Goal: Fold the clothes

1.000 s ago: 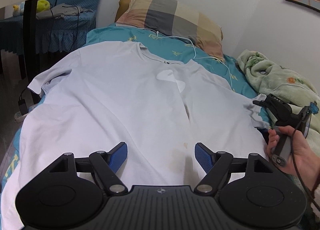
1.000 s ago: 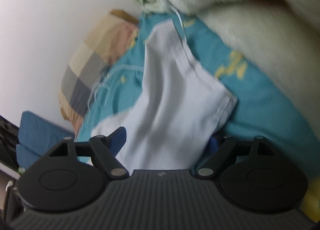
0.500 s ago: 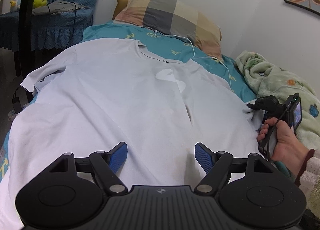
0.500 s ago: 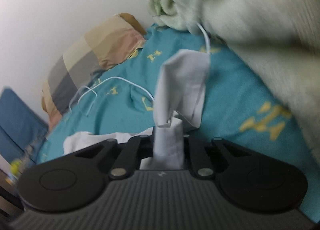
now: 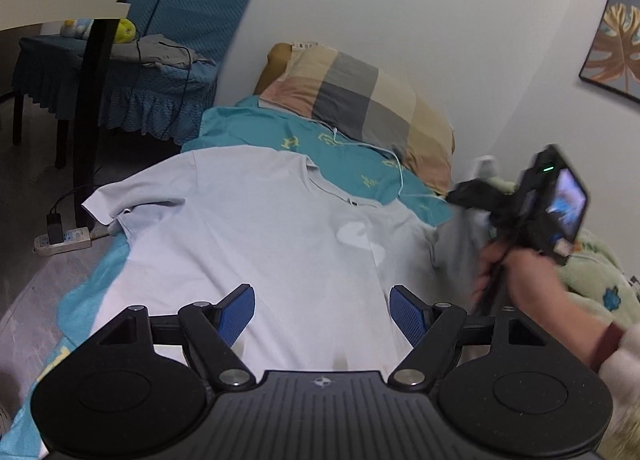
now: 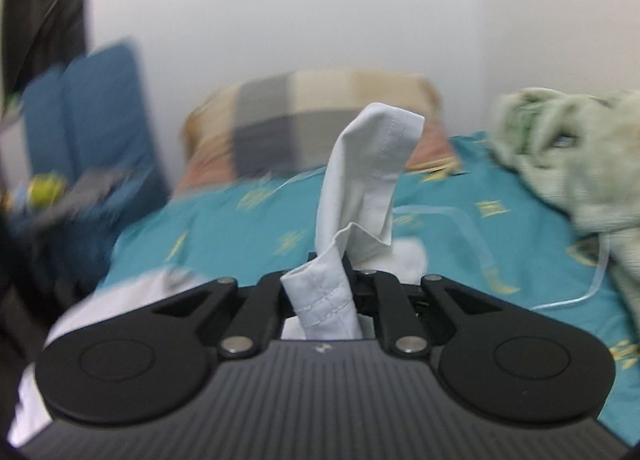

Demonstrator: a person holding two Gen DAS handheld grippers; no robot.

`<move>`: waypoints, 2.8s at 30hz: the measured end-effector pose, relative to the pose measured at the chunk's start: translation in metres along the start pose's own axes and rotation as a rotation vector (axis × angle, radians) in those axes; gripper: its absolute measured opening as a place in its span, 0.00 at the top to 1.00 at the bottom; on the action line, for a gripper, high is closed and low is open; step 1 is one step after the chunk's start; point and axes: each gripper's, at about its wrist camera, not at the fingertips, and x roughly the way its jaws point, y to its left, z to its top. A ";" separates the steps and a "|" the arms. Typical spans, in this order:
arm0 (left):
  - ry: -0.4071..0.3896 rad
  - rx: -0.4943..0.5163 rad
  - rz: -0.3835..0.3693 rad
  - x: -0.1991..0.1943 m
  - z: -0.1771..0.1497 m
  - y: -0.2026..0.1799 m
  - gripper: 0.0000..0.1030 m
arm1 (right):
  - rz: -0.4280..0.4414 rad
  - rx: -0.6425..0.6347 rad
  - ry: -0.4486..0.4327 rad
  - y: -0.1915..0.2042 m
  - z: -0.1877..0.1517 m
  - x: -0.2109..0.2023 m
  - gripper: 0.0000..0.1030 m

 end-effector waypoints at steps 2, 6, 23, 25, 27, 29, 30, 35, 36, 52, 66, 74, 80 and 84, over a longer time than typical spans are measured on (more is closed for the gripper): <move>-0.011 -0.005 0.009 -0.001 0.001 0.006 0.26 | 0.035 -0.055 0.058 0.027 -0.021 0.011 0.88; -0.002 -0.030 0.020 0.006 0.002 0.018 0.26 | 0.067 -0.110 0.153 0.055 -0.057 0.025 0.85; 0.025 0.066 0.003 -0.007 -0.012 -0.013 0.26 | 0.305 0.074 0.147 -0.013 -0.026 -0.150 0.23; 0.025 0.086 -0.004 -0.015 -0.016 -0.020 0.26 | 0.297 0.105 0.158 -0.025 -0.024 -0.187 0.23; 0.031 0.105 -0.006 -0.024 -0.022 -0.027 0.26 | 0.294 0.125 0.147 -0.035 -0.022 -0.224 0.23; 0.038 0.123 -0.007 -0.032 -0.027 -0.034 0.26 | 0.293 0.136 0.143 -0.043 -0.023 -0.255 0.23; 0.039 0.130 -0.008 -0.036 -0.030 -0.037 0.26 | 0.291 0.135 0.153 -0.045 -0.023 -0.267 0.23; 0.045 0.164 -0.009 -0.057 -0.041 -0.052 0.26 | 0.270 0.131 0.171 -0.054 -0.029 -0.312 0.23; 0.048 0.169 -0.011 -0.060 -0.043 -0.055 0.26 | 0.268 0.133 0.169 -0.056 -0.031 -0.319 0.23; 0.198 0.291 -0.178 -0.073 -0.114 -0.152 0.27 | 0.060 0.165 -0.016 -0.152 -0.010 -0.366 0.23; 0.437 0.337 -0.264 -0.010 -0.200 -0.245 0.62 | 0.065 0.316 0.035 -0.199 -0.037 -0.337 0.23; 0.447 0.199 -0.321 -0.025 -0.169 -0.213 0.99 | 0.072 0.371 0.056 -0.207 -0.042 -0.333 0.23; 0.462 0.075 -0.329 -0.057 -0.115 -0.157 0.99 | 0.089 0.362 0.061 -0.201 -0.040 -0.334 0.23; 0.474 0.018 -0.225 -0.065 -0.098 -0.105 0.99 | 0.118 0.346 0.095 -0.194 -0.038 -0.328 0.23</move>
